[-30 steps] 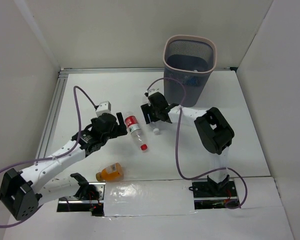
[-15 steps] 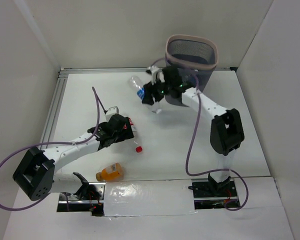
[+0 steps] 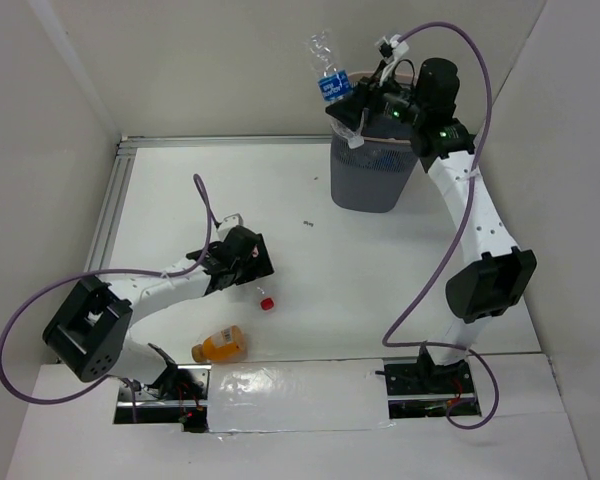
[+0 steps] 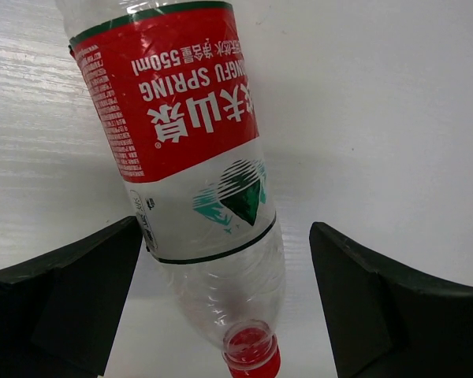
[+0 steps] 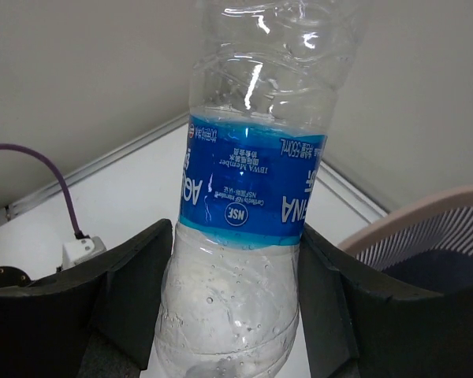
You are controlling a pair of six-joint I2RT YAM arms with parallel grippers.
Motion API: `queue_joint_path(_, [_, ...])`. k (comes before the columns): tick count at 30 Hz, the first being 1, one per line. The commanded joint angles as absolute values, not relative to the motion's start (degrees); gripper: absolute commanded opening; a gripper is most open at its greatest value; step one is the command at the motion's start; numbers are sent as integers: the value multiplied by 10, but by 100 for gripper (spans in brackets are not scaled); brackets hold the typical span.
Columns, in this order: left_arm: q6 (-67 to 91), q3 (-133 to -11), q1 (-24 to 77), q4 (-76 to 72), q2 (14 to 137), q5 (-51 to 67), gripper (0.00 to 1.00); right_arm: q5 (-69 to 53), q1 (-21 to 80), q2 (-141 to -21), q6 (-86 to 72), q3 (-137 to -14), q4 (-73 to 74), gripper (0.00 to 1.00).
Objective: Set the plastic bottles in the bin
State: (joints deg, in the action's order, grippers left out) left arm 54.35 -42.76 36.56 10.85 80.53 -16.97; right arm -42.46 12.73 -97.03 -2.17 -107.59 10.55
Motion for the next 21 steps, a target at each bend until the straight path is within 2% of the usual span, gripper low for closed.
queue_joint_path(1, [552, -450, 363, 88, 810, -166, 100, -481, 117, -992, -52, -1077, 112, 24])
queue_joint_path(4, [552, -450, 363, 88, 816, -166, 100, -430, 117, -951, -62, -1012, 52, 22])
queue_joint_path(8, [559, -450, 358, 101, 845, -178, 100, -336, 96, -944, -74, -994, -17, 22])
queue_joint_path(10, [559, -450, 358, 107, 850, -178, 100, -306, 84, -964, -80, -1020, -31, 22])
queue_joint_path(17, [559, -439, 358, 112, 856, -185, 100, -331, 24, -1015, -166, -1100, -73, 22])
queue_joint_path(20, [564, -439, 358, 112, 871, -185, 99, -252, 24, -1026, -139, -1100, -78, 26])
queue_joint_path(21, [564, -439, 358, 112, 878, -179, 97, -233, 24, -1037, -121, -1095, -78, 33])
